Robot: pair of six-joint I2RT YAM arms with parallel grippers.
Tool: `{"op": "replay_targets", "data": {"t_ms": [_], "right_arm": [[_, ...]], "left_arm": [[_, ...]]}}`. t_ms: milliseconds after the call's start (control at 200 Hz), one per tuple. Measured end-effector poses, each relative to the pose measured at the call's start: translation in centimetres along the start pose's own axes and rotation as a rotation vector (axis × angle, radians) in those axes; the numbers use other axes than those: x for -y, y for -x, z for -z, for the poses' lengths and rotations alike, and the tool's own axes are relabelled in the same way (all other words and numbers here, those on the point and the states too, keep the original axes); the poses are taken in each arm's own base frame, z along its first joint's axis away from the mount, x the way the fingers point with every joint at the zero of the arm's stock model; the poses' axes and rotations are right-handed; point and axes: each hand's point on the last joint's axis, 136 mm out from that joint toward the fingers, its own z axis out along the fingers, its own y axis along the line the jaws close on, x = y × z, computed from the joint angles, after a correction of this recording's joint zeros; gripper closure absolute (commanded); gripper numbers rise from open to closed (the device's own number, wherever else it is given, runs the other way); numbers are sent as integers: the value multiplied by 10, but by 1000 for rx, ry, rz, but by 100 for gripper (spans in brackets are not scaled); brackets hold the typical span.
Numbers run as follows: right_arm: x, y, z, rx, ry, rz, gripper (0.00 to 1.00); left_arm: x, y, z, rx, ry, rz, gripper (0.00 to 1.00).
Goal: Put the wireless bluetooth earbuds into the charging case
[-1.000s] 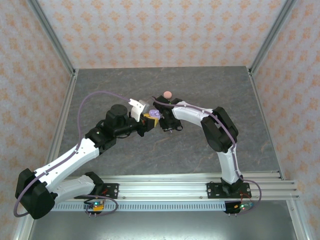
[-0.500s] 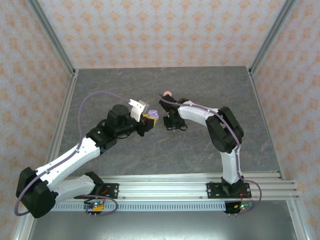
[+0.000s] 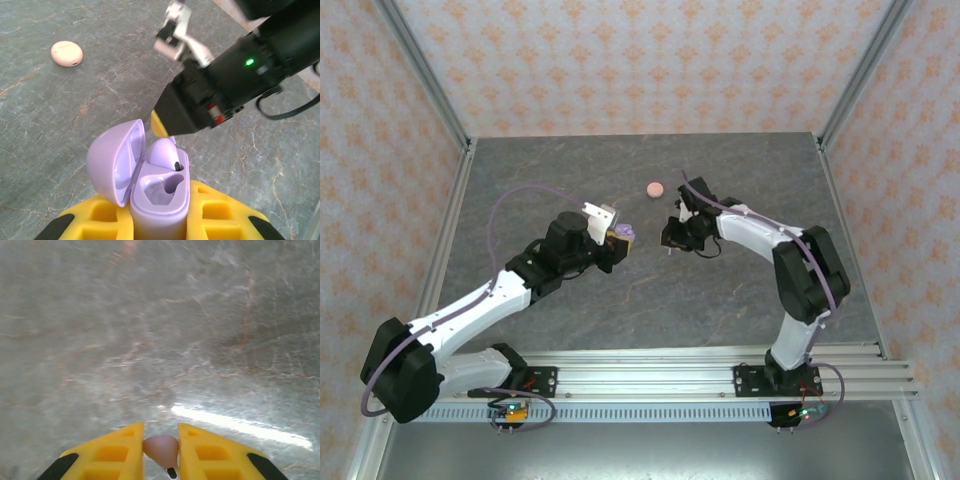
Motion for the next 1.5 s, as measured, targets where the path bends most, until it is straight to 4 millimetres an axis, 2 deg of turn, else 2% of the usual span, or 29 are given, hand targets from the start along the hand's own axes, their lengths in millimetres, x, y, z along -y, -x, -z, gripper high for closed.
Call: {"op": "replay_targets", "data": {"t_ms": [275,475,616,881,1116,1502], "right_arm": [[-54,11,58,91,235,25,79],[-85,12,97,158,359,59,78],[-102,11,116,192,429,86,78],[-128,-4,122,196,468,150,78],[-146,-9,127,224,432,215,78],[-147,-16,126,238,360,268,79]], "left_arm": [[-5,-7,-10,-14,15,15,81],[-5,-9,-19,-17,0,30,81],[4,-8,-23,-15,-56,31,81],[29,4,-21,23,-194,15,80],[37,6,-20,28,-244,8,80],[37,6,-20,25,-246,27,80]]}}
